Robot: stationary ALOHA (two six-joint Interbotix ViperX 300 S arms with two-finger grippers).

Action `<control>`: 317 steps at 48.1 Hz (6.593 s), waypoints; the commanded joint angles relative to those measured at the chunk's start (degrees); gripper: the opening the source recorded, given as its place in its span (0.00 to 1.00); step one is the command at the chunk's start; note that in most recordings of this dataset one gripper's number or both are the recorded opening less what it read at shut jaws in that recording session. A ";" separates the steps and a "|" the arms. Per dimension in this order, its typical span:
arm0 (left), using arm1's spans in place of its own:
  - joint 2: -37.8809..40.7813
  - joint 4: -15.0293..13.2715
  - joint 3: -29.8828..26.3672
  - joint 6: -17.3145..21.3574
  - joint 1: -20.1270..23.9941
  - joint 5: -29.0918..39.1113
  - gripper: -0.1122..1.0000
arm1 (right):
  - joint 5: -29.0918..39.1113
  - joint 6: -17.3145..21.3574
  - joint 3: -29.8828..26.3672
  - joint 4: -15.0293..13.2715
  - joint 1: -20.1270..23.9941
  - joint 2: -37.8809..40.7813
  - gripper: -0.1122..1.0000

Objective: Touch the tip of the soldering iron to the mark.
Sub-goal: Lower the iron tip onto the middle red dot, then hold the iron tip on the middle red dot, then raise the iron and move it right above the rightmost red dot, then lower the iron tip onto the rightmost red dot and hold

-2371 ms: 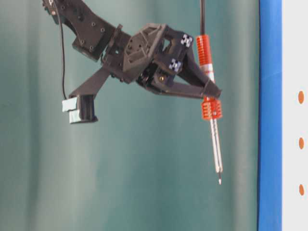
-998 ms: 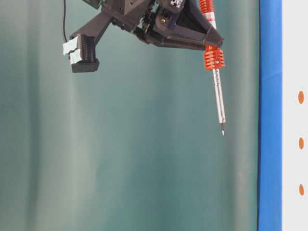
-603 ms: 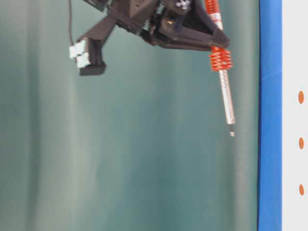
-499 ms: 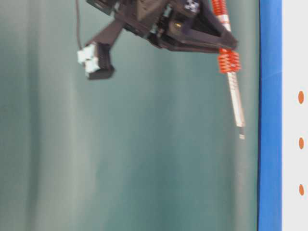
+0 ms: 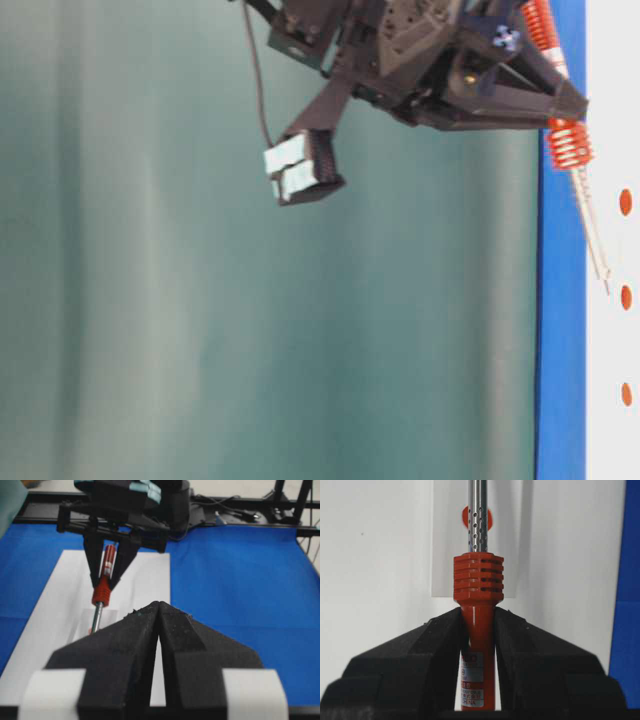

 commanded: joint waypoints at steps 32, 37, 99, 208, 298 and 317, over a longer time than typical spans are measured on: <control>0.44 0.09 -0.44 -0.09 0.09 -0.62 0.10 | -1.67 0.18 0.26 0.09 -0.62 0.44 0.16; 0.44 0.09 -0.44 -0.09 0.18 -0.62 0.10 | -1.67 0.18 0.18 0.09 -0.62 0.44 0.16; 0.35 0.09 -0.44 -0.09 0.09 -0.62 0.10 | -1.67 0.26 0.18 0.09 -0.62 0.44 0.16; 0.09 0.09 -0.44 -1.49 0.09 -0.79 0.10 | 15.47 0.09 -2.02 -0.62 -0.44 -21.45 0.16; 0.26 0.09 0.09 -1.41 0.09 -0.53 0.10 | 7.82 0.26 7.03 0.18 0.18 -12.48 0.16; 0.26 0.09 0.09 -1.41 0.09 -0.79 0.10 | 4.13 0.35 8.00 0.18 -0.26 -9.84 0.16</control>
